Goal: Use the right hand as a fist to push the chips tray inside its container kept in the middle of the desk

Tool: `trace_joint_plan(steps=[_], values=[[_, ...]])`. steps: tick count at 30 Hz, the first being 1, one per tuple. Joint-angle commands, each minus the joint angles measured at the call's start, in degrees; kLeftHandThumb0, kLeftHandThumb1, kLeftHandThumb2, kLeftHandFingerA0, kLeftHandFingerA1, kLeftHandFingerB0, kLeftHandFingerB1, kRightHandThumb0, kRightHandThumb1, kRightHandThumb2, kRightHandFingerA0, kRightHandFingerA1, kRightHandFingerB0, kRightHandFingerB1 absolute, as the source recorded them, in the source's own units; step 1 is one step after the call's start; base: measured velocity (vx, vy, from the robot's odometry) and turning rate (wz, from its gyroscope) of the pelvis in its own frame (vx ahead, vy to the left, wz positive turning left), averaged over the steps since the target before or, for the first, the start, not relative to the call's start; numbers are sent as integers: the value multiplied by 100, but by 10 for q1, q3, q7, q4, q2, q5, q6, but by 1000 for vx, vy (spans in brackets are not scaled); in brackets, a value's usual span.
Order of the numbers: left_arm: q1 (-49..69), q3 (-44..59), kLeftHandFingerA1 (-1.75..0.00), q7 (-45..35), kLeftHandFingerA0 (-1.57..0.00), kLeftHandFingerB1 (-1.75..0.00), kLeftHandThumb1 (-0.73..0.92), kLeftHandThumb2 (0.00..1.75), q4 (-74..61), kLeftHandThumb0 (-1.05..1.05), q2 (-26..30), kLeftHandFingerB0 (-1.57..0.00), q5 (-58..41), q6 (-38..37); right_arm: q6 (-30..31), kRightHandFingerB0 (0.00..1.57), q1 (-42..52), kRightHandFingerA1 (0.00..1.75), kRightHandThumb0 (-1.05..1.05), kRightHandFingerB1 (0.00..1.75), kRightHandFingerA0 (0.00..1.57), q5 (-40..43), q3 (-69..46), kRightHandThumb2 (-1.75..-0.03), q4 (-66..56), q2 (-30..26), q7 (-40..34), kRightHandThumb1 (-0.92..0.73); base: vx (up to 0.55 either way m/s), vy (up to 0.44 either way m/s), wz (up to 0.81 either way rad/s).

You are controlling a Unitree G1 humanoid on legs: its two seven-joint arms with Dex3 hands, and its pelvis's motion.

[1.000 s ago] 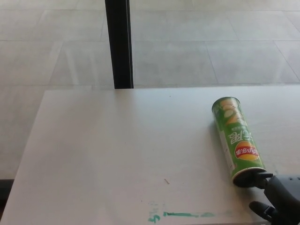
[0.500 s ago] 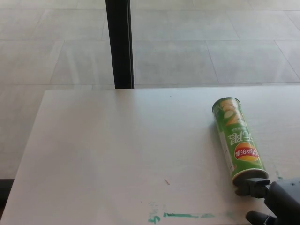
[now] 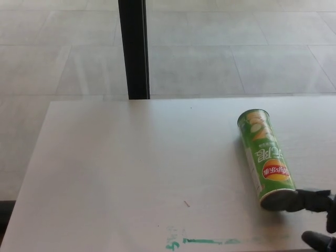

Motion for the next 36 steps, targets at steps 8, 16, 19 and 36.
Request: trace_joint_plan(steps=[8, 16, 19, 36], values=[[13, -10, -58, -10, -50, -46, 92, 72, 5, -71, 3, -38, 6, -5, 67, 60, -32, 111, -65, 46, 84, 286, -426, -63, 117, 108, -91, -74, 0, 0, 0], [21, 8, -61, -9, -47, -49, 92, 71, 3, -71, -8, -39, -13, -3, -2, 55, -82, 119, -64, 59, 86, 286, -509, -64, 347, 122, -215, -78, 0, 0, 0], [26, 10, -59, -17, -48, -48, 92, 72, 2, -73, -12, -41, -16, -5, 3, 51, -99, 116, -62, 61, 84, 303, -539, -64, 437, 116, -233, -80, 0, 0, 0], [21, 8, -58, -11, -47, -46, 92, 72, 4, -70, -5, -36, -12, 12, -106, 58, -132, 132, -58, 83, 93, 340, -596, -65, 770, 99, -343, -76, 0, 0, 0]])
